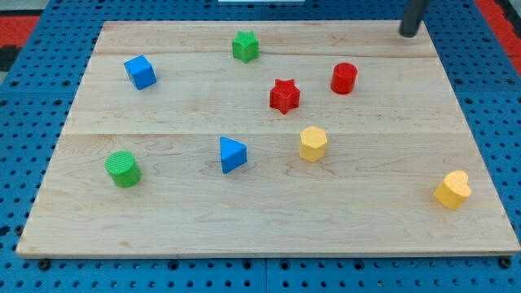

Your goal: Move your arm closer to the yellow hexagon

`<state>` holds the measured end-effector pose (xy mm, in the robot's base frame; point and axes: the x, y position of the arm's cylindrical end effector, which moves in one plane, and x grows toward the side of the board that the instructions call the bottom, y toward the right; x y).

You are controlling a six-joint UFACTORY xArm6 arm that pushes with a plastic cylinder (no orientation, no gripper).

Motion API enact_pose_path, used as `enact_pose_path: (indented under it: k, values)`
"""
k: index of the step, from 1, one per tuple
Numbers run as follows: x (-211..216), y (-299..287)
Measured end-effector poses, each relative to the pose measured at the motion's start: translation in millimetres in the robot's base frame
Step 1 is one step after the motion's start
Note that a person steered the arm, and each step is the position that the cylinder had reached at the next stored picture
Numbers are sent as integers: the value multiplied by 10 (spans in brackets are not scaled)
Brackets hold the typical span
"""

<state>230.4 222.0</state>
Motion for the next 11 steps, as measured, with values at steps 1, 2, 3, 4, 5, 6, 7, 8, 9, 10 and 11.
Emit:
enact_pose_path:
  k: [1,2,3,4,5,6,7,8,9,10,11]
  values:
    - [261,-252]
    - [430,-253]
    - [713,-368]
    - [1312,-350]
    - [2022,-532]
    - [2295,-820]
    - [2332,-1145]
    - [2332,-1145]
    - [2332,-1167]
    - [2336,-1168]
    - [2341,-1176]
